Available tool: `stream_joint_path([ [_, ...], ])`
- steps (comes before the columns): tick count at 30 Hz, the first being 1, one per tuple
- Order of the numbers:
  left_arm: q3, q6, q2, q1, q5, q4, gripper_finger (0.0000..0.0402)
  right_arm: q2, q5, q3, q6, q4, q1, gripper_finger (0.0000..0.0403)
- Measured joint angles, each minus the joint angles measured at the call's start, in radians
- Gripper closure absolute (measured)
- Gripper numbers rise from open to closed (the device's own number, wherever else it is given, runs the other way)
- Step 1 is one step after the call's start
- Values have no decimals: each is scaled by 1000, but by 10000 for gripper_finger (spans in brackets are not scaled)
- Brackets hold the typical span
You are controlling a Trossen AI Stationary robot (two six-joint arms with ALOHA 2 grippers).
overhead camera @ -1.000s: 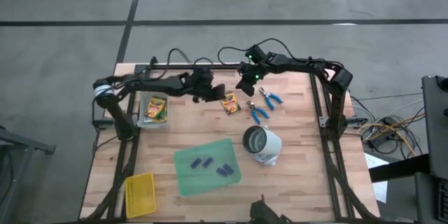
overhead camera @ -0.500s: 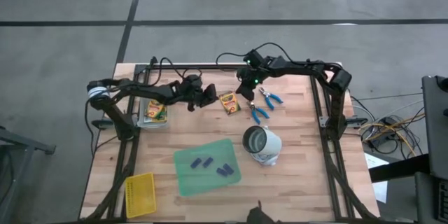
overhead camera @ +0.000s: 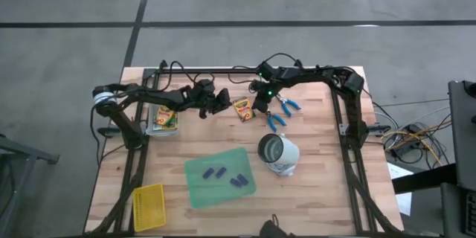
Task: Pick & Place School Supplies
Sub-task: Put the yellow crayon box into the gray bin
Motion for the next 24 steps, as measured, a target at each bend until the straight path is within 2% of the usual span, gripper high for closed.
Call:
stream_joint_path([
  [12,4,-29,52,-5,-16,-4,261,1,1,40,1,5,3,394],
  [22,85,-13,116,-7,-15,-8,261,2,23,40,21,4,3,394],
  [24,102,-12,124,-7,-14,-49,261,12,23,40,20,12,4,394],
])
